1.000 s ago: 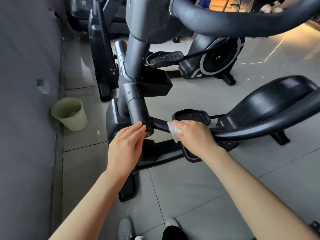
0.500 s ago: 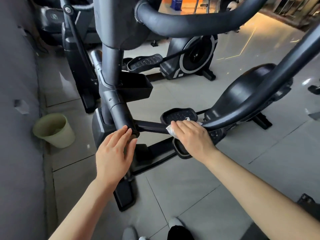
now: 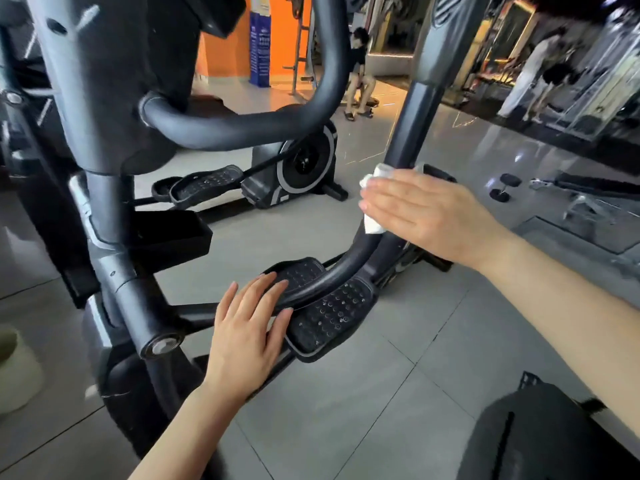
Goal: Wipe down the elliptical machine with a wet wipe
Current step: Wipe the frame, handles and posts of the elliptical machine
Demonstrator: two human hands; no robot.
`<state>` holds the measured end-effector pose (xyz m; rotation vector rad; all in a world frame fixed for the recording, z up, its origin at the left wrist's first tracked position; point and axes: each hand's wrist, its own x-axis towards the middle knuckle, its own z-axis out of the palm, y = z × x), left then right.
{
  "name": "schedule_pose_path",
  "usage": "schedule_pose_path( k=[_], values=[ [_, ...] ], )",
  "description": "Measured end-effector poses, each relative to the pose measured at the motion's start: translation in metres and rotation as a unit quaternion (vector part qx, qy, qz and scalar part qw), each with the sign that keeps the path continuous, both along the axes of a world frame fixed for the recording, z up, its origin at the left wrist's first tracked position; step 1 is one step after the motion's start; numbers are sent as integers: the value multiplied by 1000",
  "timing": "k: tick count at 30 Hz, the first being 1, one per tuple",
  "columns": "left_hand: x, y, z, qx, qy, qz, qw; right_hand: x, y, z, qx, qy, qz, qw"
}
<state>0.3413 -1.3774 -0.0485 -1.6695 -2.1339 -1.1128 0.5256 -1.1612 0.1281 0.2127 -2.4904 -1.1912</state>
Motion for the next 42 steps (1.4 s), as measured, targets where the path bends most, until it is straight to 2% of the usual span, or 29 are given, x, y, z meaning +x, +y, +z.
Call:
schedule_pose_path(
  k=[3,5,8,10,12,14,16,17,19,21,24,26,29,33,35,38,42],
  values=[
    [11,19,21,22,-40,-33,998,8,3,16,-48,50,-3,998],
    [17,33,41,51,-64,-62,995,11,2,3,-115,88,-18,989],
    [28,50,75,97,-93,-100,986,5,-3,-28,-234,197,-21,952],
    [35,57,99,121,-99,-121,980,-10,-9,-30,-343,309,-2,887],
    [40,63,124,144,-88,-138,976,-30,-20,-13,-475,395,31,786],
    [42,67,144,167,-82,-145,972,-45,-28,4,-540,452,81,705],
    [40,69,157,180,-102,-145,968,-53,-34,8,-574,479,122,653],
    [40,69,159,182,-114,-144,966,-54,-37,5,-584,480,135,640],
    [42,72,158,177,-141,-138,964,-52,-41,-6,-589,471,141,641],
    [48,77,153,167,-193,-139,957,-47,-43,-19,-589,452,129,657],
    [63,87,141,140,-252,-152,945,-35,-41,-35,-621,387,118,671],
    [74,92,130,126,-271,-155,942,-27,-38,-42,-667,331,136,653],
    [86,99,115,162,-303,-145,928,-22,-25,-45,-699,290,183,628],
    [94,106,96,178,-312,-67,931,-27,-8,-51,-692,292,217,623],
    [99,102,80,135,-307,-19,942,-32,-7,-68,-687,307,224,620],
    [98,88,58,69,-312,36,947,-40,-24,-107,-698,339,229,587],
    [90,78,51,-25,-320,37,947,-53,-41,-154,-700,393,241,546]
  ],
)
